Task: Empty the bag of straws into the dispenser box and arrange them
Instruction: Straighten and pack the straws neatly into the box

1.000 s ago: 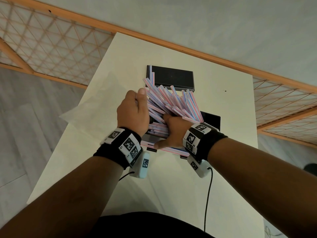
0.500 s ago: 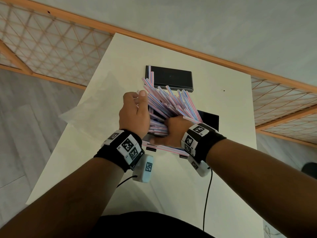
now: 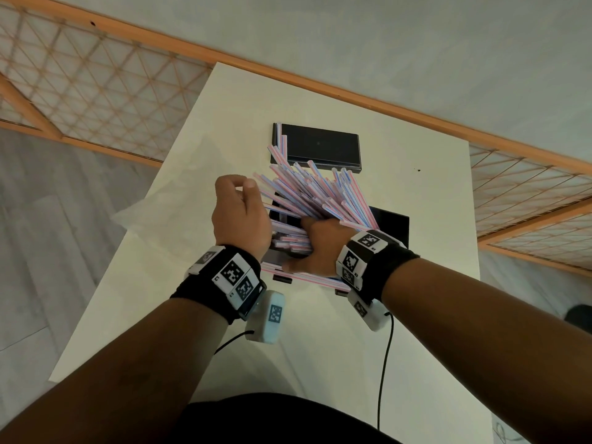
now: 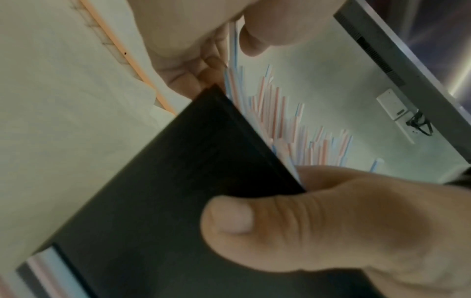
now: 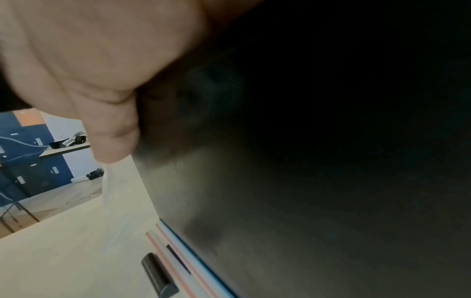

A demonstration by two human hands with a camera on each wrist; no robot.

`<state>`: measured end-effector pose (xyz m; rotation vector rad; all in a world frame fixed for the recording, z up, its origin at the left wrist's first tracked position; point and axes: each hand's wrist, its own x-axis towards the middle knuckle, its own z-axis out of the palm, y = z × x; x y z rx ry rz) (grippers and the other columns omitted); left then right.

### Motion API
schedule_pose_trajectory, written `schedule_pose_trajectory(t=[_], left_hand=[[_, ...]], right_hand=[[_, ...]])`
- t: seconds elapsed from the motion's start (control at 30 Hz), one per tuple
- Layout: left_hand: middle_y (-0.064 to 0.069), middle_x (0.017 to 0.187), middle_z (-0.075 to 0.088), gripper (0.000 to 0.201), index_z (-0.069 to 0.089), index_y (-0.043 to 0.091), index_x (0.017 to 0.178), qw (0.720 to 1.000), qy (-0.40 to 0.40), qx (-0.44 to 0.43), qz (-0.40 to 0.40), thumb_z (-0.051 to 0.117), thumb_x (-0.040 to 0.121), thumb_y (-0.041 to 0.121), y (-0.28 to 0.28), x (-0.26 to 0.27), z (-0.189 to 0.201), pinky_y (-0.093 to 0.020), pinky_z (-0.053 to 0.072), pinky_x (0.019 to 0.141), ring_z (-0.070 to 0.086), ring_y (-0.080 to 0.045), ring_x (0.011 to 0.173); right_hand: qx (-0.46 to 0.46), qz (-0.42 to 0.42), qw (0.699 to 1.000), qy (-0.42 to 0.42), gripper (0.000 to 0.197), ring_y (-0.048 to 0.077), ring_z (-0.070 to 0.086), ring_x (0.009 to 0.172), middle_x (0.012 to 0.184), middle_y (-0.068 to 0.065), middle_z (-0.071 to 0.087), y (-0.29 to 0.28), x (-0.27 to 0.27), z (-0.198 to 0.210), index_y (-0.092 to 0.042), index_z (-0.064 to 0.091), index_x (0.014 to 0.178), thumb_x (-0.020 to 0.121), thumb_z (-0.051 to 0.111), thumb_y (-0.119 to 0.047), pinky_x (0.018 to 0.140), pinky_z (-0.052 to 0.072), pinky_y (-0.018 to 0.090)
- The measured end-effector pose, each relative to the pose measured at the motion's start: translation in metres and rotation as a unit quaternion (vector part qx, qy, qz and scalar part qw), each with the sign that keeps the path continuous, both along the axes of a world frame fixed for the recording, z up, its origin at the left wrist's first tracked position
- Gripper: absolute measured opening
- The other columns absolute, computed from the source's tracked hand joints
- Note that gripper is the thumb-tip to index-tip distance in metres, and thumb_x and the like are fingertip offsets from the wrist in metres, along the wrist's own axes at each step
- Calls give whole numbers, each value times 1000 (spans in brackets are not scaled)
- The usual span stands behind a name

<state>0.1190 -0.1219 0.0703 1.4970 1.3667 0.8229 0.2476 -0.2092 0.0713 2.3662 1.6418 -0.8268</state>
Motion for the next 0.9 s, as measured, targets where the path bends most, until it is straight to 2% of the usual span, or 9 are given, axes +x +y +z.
schedule_pose_trajectory(t=[0.23,0.33,0.4,0.5,0.6,0.67,0.73,0.8,0.9], left_hand=[[13,78,48,30,51,4,121,999,-9,-19,29,44,108,30,2,1,4,-22,29,67,52,-22,77],[10,78,51,29,53,8,111,999,-17,-37,32,45,107,36,5,4,-2,-35,44,77,59,-33,88],[8,78,52,30,52,11,102,999,-21,-45,17,43,106,40,5,5,-5,-44,50,86,62,-36,93],[-2,84,58,46,52,11,98,997,-31,-74,-13,33,104,52,0,7,-1,-44,47,91,61,-37,98],[-11,120,61,58,56,9,123,991,-24,-120,-49,22,108,53,-9,11,7,-32,36,101,54,-32,122],[-8,131,54,66,50,8,140,986,-3,-137,-97,17,107,55,-13,13,12,-24,25,97,47,-25,130],[-2,126,49,70,46,12,141,975,31,-172,-135,13,104,62,-15,14,14,-27,24,95,47,-23,126],[-6,130,52,73,45,13,134,968,60,-183,-160,13,100,69,-14,13,12,-33,29,95,48,-27,124],[-16,149,47,96,37,7,147,965,114,-130,-199,17,91,83,-12,13,5,-46,35,110,45,-36,135]], right_hand=[[31,-7,999,-45,76,27,63,85,91,1,64,-1,-2,-3,-27,58,105,57,56,-86,83,55,38],[21,-6,998,-57,64,25,62,77,83,1,64,-4,-2,2,-26,59,92,64,60,-83,77,54,33],[22,-7,998,-61,66,27,64,81,87,3,66,-7,-3,2,-22,61,96,66,61,-81,78,53,33],[39,-7,998,-56,84,32,64,94,102,8,67,-9,-3,2,-20,56,118,63,59,-83,86,53,39],[34,-6,998,-46,84,33,63,94,103,9,64,-12,-1,3,-17,49,123,69,61,-80,82,50,35],[41,-15,997,-60,87,32,62,92,101,9,64,-14,-1,3,-17,52,119,66,56,-86,80,47,33],[44,-21,996,-75,93,31,62,94,102,10,65,-16,-3,1,-15,54,116,62,50,-91,84,49,34],[61,-27,995,-78,94,32,61,101,110,12,64,-17,-5,0,-12,52,123,66,56,-86,89,47,35],[87,-44,994,-52,95,36,59,110,123,15,59,-20,-9,3,-7,43,135,71,64,-74,92,45,36]])
